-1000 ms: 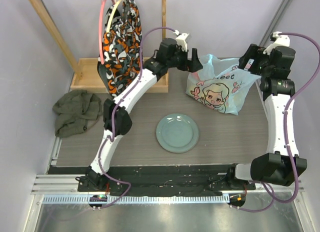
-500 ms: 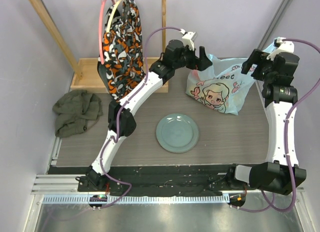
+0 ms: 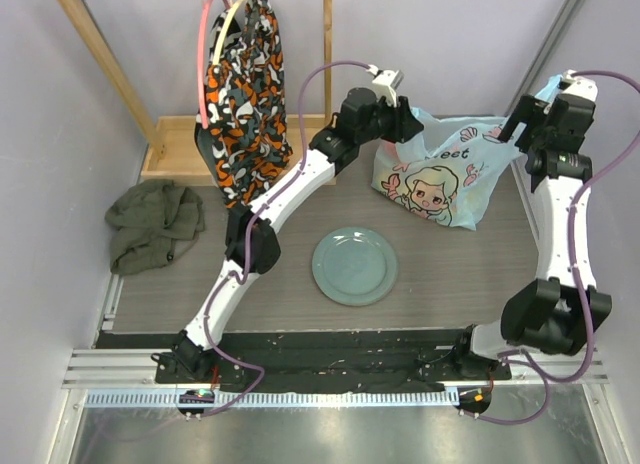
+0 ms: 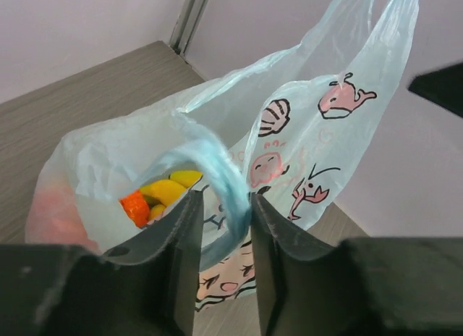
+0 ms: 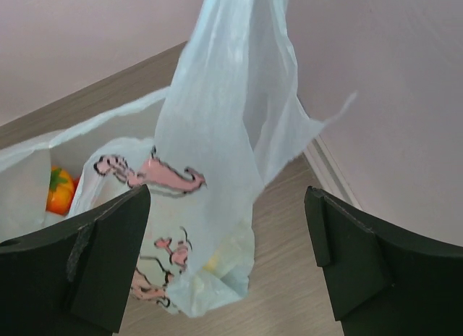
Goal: Take the fake fruits out of the plastic bag
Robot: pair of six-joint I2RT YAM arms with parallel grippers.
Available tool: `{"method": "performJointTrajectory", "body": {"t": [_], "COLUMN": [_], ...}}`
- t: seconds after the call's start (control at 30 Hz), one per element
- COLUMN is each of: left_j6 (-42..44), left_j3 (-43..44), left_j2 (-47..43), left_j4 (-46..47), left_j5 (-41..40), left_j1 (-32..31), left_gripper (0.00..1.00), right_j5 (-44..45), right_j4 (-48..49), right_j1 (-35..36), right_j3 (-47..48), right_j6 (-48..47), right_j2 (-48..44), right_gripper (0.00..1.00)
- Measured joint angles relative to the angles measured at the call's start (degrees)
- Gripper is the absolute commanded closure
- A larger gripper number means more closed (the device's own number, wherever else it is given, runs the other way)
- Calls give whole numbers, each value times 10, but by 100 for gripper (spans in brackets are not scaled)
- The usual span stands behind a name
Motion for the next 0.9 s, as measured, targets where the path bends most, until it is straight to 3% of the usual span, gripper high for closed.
{"method": "performJointTrajectory", "body": {"t": [0.03,0.1,0.13,0.17,0.23,0.27,0.3,0.33,0.4,0.57,0.7,0.8,0.9], "left_j6": [-2,-5,-6,-7,-7,-5,-3,2,17,78,126,165,193], "left_j3": [0,-3,-8,-14,-39,-52,-64,-78,-100,-105,-105,-122,-210], "left_j2": [0,-2,-4,-8,-22,-31,-40,-51,-71,-109,-149,-201,-297], "left_j4": [0,1,0,-1,-8,-15,-20,-26,-41,-76,-101,-130,-156], "left_j5": [3,13,19,24,33,38,40,41,43,24,6,3,10], "left_j1": [1,4,6,9,16,21,26,30,40,60,71,77,78], "left_gripper": [80,89,99,100,100,100,100,100,100,100,100,100,100], "right_j5": [2,2,0,-2,-6,-10,-15,-24,-62,-142,-211,-272,-329], "right_j4": [4,18,22,28,32,33,34,35,36,38,56,78,105], "right_j1": [0,0,0,0,0,0,0,0,0,1,5,8,10], "right_j3": [12,39,50,69,107,133,156,181,228,341,373,347,231], "right_j6": [0,2,4,12,24,30,36,43,56,103,129,130,120], "right_j2": [17,59,76,104,154,185,212,242,295,390,386,335,222], "right_gripper": [3,3,3,9,27,41,68,79,92,96,96,94,92]}}
